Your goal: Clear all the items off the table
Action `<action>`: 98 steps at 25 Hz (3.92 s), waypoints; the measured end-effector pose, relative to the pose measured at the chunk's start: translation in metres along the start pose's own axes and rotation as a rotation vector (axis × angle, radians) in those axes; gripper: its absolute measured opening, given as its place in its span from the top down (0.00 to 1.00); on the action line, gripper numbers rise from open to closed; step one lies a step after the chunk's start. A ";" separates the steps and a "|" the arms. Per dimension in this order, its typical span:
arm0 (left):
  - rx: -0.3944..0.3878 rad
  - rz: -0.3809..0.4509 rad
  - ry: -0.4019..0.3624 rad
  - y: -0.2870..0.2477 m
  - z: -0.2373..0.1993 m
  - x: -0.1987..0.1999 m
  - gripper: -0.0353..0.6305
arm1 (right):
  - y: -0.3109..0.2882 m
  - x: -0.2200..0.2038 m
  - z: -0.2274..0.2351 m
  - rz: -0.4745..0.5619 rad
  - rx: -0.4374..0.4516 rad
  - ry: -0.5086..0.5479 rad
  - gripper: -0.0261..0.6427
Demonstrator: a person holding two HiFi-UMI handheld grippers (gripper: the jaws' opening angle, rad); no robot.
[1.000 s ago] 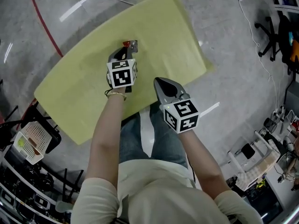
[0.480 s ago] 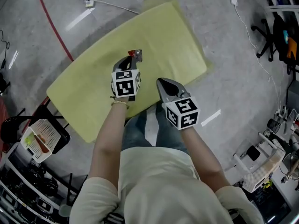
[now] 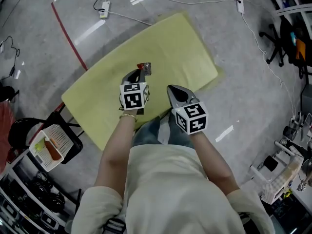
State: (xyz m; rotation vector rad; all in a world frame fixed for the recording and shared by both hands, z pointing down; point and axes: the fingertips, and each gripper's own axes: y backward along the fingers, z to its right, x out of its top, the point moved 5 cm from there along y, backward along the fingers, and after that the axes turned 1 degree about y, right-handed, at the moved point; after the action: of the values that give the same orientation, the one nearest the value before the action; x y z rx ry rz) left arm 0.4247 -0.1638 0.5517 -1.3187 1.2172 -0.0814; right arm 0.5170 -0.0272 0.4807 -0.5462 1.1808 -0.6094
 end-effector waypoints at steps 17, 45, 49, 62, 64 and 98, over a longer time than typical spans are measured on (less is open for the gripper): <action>-0.080 0.037 -0.004 0.118 -0.023 -0.011 0.91 | 0.032 0.014 -0.074 0.053 -0.055 0.069 0.96; 0.044 0.217 0.156 0.261 0.020 -0.117 0.91 | 0.126 -0.072 -0.140 0.084 0.122 0.209 0.96; 0.064 0.244 0.179 0.290 0.025 -0.146 0.91 | 0.145 -0.097 -0.156 0.093 0.144 0.226 0.96; 0.169 0.315 0.267 0.387 0.027 -0.245 0.91 | 0.194 -0.170 -0.216 0.093 0.231 0.306 0.96; 0.196 0.324 0.288 0.402 0.023 -0.259 0.91 | 0.198 -0.178 -0.227 0.087 0.251 0.320 0.96; 0.457 0.432 0.543 0.578 -0.162 -0.385 0.91 | 0.125 -0.201 -0.496 -0.027 0.535 0.593 0.96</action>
State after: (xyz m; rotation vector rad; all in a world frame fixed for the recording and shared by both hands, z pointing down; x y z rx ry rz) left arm -0.1825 0.1730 0.3909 -0.6266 1.7923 -0.4020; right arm 0.0101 0.1644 0.3874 0.0907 1.4832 -1.1139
